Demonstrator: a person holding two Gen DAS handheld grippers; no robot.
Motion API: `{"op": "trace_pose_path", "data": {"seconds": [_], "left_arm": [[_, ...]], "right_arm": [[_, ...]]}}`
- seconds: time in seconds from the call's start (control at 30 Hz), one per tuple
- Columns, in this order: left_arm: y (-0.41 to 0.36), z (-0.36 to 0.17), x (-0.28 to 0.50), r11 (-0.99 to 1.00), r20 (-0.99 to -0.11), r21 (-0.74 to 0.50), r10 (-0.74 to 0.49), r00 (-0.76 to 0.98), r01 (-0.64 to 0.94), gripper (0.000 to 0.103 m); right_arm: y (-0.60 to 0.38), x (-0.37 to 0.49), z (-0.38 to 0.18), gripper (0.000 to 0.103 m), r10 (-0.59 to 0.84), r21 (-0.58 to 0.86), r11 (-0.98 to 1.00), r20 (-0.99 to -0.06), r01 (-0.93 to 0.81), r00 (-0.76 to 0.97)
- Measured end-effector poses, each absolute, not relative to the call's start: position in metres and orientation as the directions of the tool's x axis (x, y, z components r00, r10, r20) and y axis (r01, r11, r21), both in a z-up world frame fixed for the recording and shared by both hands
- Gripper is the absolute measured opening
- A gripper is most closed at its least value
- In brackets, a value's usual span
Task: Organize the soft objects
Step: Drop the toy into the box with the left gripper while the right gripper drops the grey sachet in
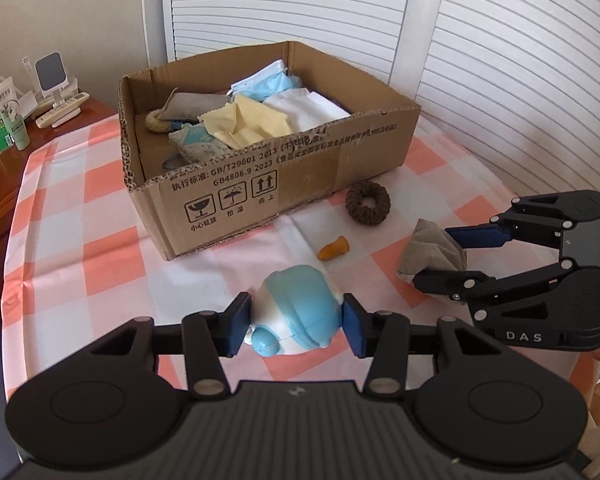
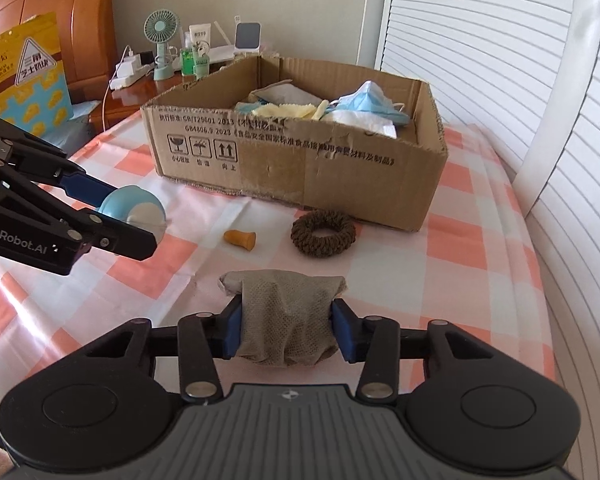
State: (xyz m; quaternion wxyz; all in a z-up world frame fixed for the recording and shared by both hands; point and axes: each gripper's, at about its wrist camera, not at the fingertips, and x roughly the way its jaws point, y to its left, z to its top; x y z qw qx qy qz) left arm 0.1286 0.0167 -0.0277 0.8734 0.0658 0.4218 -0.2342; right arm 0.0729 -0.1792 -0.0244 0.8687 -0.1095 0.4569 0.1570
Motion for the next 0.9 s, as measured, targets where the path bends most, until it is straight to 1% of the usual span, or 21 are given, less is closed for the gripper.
{"op": "trace_pose_path", "data": {"seconds": [0.23, 0.4, 0.5, 0.57, 0.63, 0.67, 0.7, 0.77, 0.8, 0.9], "left_arm": [[0.023, 0.013, 0.137, 0.874, -0.719, -0.048, -0.366, 0.591, 0.483, 0.047], [0.020, 0.041, 0.160, 0.882, -0.665, 0.020, -0.341, 0.665, 0.472, 0.047], [0.015, 0.045, 0.182, 0.893, -0.648, 0.075, -0.295, 0.703, 0.445, 0.047], [0.014, 0.043, 0.200, 0.902, -0.649, 0.082, -0.274, 0.710, 0.424, 0.048], [0.014, 0.038, 0.214, 0.910, -0.650, 0.083, -0.259, 0.715, 0.406, 0.050], [0.015, 0.034, 0.219, 0.913, -0.650, 0.083, -0.255, 0.716, 0.400, 0.062], [0.016, 0.031, 0.222, 0.915, -0.650, 0.083, -0.250, 0.717, 0.395, 0.082], [0.019, 0.027, 0.221, 0.926, -0.636, 0.082, -0.236, 0.734, 0.369, 0.098], [0.022, 0.026, 0.218, 0.929, -0.626, 0.075, -0.239, 0.742, 0.362, 0.098], [0.029, 0.026, 0.207, 0.932, -0.634, 0.037, -0.257, 0.729, 0.361, 0.098]], "right_arm": [[-0.187, 0.070, 0.001, 0.050, 0.201, -0.027, 0.929, -0.800, -0.369, 0.565], [-0.186, 0.068, 0.016, 0.050, 0.208, -0.040, 0.925, -0.779, -0.378, 0.591], [-0.185, 0.069, 0.022, 0.050, 0.218, -0.040, 0.922, -0.770, -0.386, 0.599], [-0.183, 0.070, 0.024, 0.050, 0.220, -0.042, 0.921, -0.767, -0.388, 0.603], [-0.181, 0.070, 0.026, 0.050, 0.220, -0.045, 0.920, -0.763, -0.390, 0.608], [-0.180, 0.070, 0.027, 0.050, 0.221, -0.048, 0.919, -0.762, -0.392, 0.609], [-0.180, 0.070, 0.028, 0.050, 0.222, -0.048, 0.918, -0.761, -0.394, 0.609], [-0.179, 0.070, 0.030, 0.050, 0.222, -0.050, 0.918, -0.758, -0.394, 0.614], [-0.178, 0.071, 0.031, 0.050, 0.223, -0.051, 0.917, -0.757, -0.396, 0.614], [-0.177, 0.076, 0.034, 0.050, 0.223, -0.055, 0.915, -0.757, -0.400, 0.614]]}}
